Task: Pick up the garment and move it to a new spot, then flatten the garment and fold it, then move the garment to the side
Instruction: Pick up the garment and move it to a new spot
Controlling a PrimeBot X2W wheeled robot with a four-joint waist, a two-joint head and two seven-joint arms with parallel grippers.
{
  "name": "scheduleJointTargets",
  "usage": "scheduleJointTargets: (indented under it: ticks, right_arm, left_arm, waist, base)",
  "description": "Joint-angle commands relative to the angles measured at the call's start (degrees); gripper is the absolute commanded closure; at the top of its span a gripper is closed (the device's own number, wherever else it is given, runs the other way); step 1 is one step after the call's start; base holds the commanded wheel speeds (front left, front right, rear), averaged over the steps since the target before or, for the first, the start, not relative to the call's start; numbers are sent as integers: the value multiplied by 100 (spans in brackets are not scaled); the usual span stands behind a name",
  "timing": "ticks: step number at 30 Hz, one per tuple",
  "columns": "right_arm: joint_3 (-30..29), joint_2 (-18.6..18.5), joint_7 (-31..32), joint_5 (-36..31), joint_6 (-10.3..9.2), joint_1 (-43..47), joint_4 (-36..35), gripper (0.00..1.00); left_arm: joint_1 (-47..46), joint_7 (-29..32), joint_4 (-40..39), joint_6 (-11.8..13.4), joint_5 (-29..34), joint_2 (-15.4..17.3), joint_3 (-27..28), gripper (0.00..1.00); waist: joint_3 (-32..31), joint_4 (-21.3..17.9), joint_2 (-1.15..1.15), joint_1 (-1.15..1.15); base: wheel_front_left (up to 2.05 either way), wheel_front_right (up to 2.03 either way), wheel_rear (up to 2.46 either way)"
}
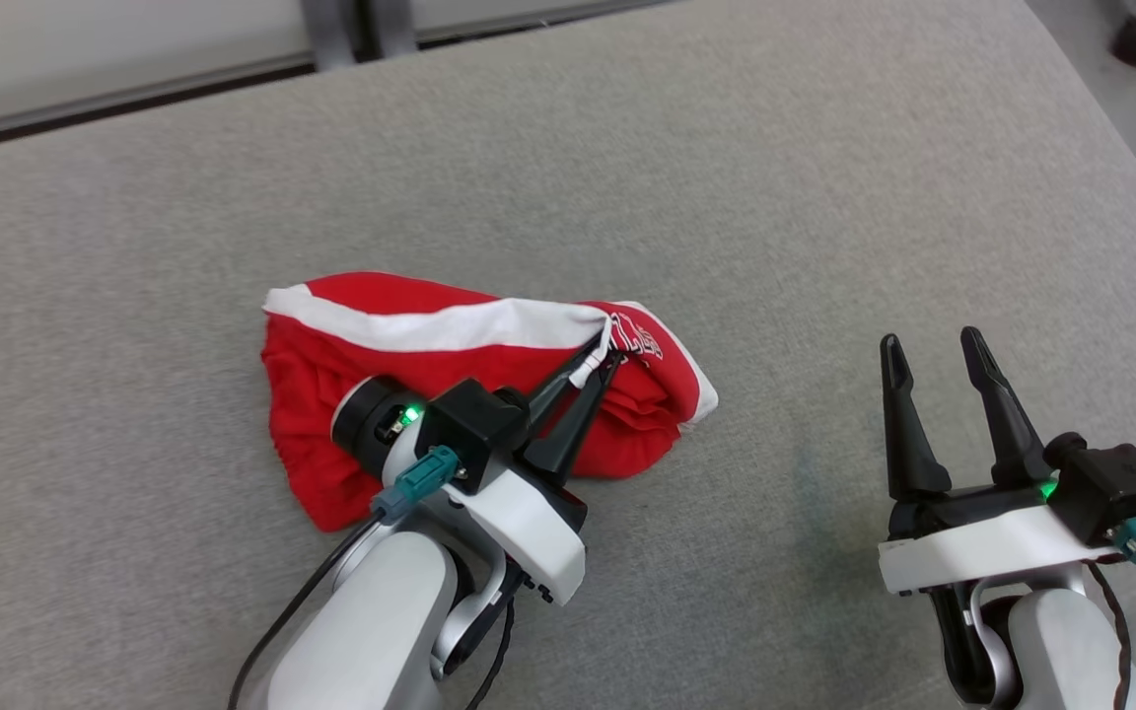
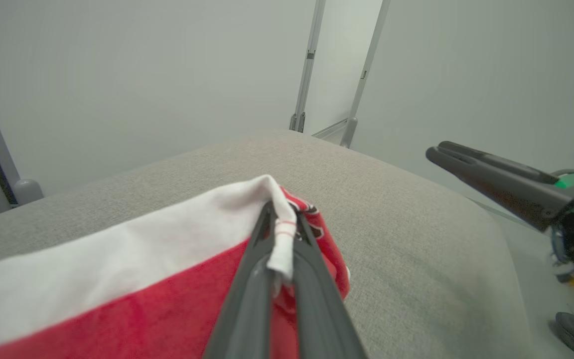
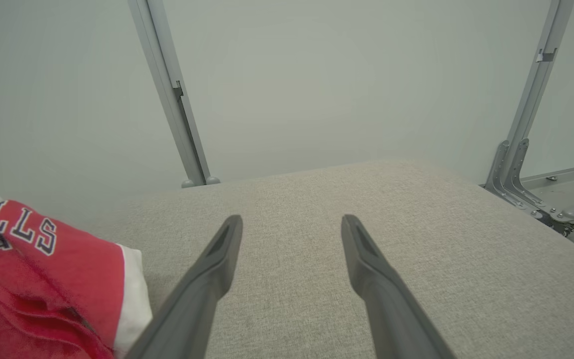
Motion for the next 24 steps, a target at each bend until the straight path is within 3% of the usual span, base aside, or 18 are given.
scheduleJointTargets:
  ticks: [1, 2, 3, 13, 20, 24]
  right_arm:
    - [28, -1, -78, 56, 0, -118, 30, 0]
    - [42, -1, -115, 82, 0, -136, 57, 0]
    - [47, -1, -128, 106, 0, -158, 85, 0]
    - [39, -3, -202, -104, 0, -313, 223, 0]
    - [-2, -6, -27, -309, 0, -213, 184, 0]
    - [-34, -6, 136, -427, 0, -101, 84, 0]
  left_arm:
    - [-143, -7, 114, -6, -115, 30, -55, 98]
    - [-169, -21, 207, -6, -110, 34, -96, 53]
    - [-181, -59, 292, -6, -139, 34, -139, 0]
    - [-221, -670, 307, 48, -182, 101, -375, 0]
    - [125, -893, -39, 454, -347, 290, 241, 0]
    - [452, -935, -123, 702, -519, 515, 863, 0]
  waist:
    - [381, -373, 0, 0]
    - [414, -388, 0, 0]
    - [440, -391, 0, 0]
    - [241, 176, 0, 0]
    - [-159, 814, 0, 0]
    - [-410, 1179, 0, 0]
  base:
    - [0, 0, 0]
    - [0, 0, 0]
    - [0, 0, 0]
    - [0, 0, 0]
    - [0, 0, 0]
    - [0, 0, 0]
